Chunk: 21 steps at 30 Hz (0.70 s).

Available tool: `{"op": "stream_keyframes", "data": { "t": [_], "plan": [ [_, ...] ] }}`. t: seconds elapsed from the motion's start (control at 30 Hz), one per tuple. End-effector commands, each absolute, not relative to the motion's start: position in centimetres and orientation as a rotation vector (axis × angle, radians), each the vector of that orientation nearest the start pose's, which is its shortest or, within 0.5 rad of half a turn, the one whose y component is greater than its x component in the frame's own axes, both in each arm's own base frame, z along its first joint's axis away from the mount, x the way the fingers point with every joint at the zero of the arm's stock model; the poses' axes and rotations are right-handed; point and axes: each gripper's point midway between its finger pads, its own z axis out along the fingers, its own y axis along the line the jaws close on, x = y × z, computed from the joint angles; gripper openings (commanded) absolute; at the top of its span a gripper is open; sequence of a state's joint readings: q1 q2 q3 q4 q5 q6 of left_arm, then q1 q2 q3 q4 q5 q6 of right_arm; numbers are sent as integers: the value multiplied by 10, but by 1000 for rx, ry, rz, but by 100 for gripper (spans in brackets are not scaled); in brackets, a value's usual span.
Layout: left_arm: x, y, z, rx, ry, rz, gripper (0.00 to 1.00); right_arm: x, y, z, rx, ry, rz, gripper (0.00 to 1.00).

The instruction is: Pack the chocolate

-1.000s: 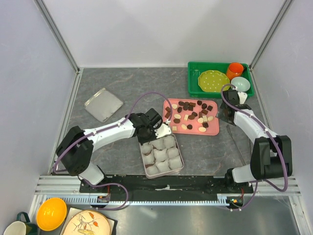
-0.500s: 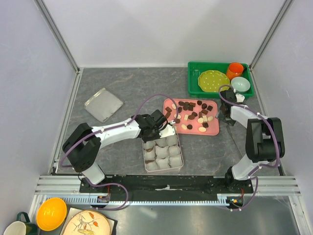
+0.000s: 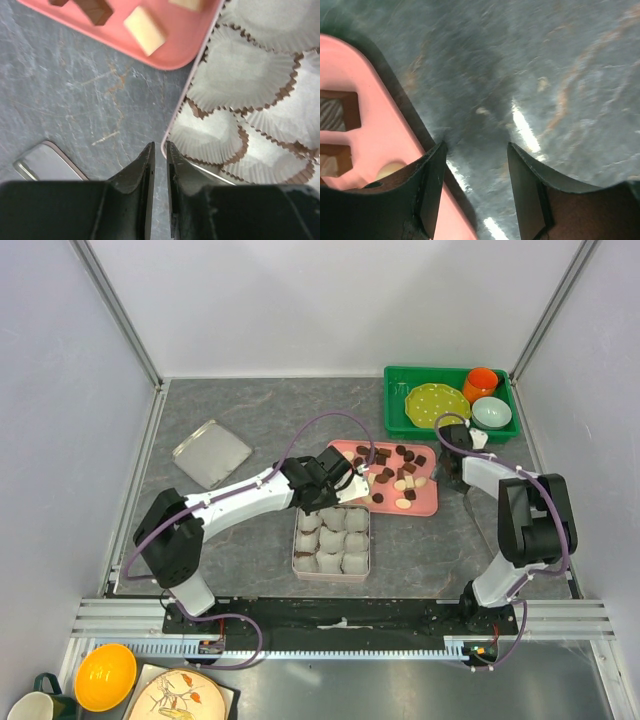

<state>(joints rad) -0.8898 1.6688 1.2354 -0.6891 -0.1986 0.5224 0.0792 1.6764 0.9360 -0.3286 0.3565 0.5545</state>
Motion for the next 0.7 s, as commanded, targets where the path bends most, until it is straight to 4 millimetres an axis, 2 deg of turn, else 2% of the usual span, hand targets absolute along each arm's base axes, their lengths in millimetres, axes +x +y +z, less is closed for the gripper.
{"op": "stream_keyframes", "data": {
  "t": [0.0, 0.13, 0.27, 0.33, 0.4, 0.43, 0.5, 0.53, 0.57, 0.63, 0.67],
  "plan": [
    [264, -255, 128, 1585, 2089, 65, 22, 374, 24, 21, 644, 2457, -154, 61],
    [265, -244, 150, 1493, 2077, 82, 22, 380, 44, 25, 586, 2455, -153, 61],
    [272, -230, 159, 1402, 2103, 107, 22, 388, 63, 27, 543, 2460, -125, 62],
    [275, -220, 158, 1364, 2131, 116, 22, 389, 71, 28, 515, 2467, -114, 63],
    [280, -212, 159, 1325, 2149, 125, 22, 394, 87, 29, 456, 2469, -92, 65],
    [282, -208, 156, 1308, 2161, 129, 22, 400, 92, 36, 433, 2459, -95, 66],
    [294, -199, 154, 1247, 2179, 136, 22, 396, 92, 40, 411, 2470, -135, 68],
    [297, -196, 150, 1236, 2190, 136, 22, 397, 88, 46, 405, 2455, -159, 69],
    [308, -192, 146, 1202, 2195, 144, 22, 396, 83, 61, 406, 2423, -171, 70],
    [317, -188, 136, 1194, 2203, 157, 22, 395, 75, 82, 407, 2376, -193, 73],
    [323, -185, 132, 1175, 2212, 164, 22, 392, 64, 104, 421, 2328, -212, 73]
  ]
}}
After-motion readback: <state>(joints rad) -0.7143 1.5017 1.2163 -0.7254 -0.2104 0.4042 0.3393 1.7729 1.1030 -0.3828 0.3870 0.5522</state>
